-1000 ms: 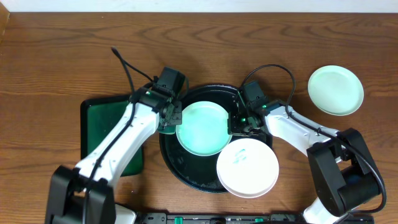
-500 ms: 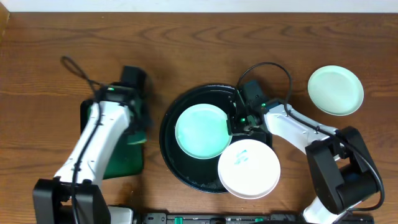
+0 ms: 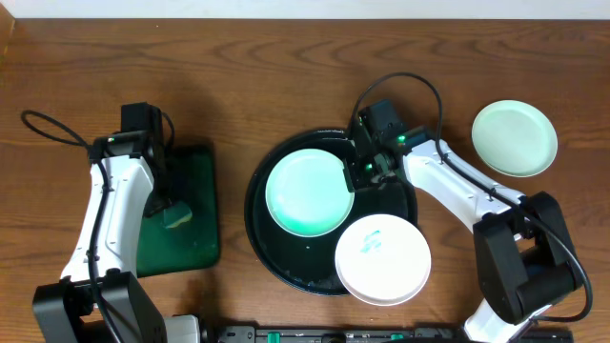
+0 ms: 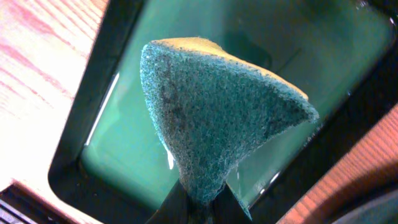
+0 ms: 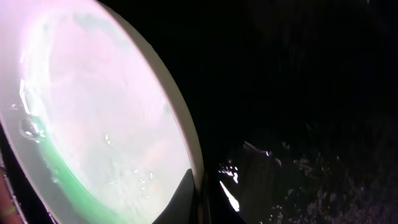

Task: Clean dirty plates on tray and stack at the side
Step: 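Carry the sponge back with the left gripper into the green basin, then lift the cleaned pink plate with the right gripper and swing it rightward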

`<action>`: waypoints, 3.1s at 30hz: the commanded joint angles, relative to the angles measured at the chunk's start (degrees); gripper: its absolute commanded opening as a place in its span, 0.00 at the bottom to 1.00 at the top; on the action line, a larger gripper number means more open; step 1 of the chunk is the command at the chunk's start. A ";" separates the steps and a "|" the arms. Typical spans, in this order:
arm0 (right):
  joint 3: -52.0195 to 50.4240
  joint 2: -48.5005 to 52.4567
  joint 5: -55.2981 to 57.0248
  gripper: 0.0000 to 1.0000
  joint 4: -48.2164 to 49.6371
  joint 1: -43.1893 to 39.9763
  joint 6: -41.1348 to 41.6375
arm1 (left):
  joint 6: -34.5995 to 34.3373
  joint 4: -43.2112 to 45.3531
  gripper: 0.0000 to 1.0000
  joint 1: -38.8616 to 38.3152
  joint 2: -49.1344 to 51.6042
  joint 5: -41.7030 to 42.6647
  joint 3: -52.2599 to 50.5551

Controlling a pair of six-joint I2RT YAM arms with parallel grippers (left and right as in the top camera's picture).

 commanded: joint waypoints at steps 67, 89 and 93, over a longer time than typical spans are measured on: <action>13.31 -11.52 45.66 0.01 -9.88 12.02 -18.49 | 0.98 -15.21 0.83 14.19 -1.07 7.37 26.08; 13.31 -11.52 79.65 0.01 -11.28 25.66 -21.46 | 2.95 -16.50 0.83 12.57 -0.96 9.14 25.46; 13.31 -11.52 80.81 0.01 -11.32 25.68 -21.44 | 2.93 -16.48 0.83 12.57 -0.79 9.14 24.26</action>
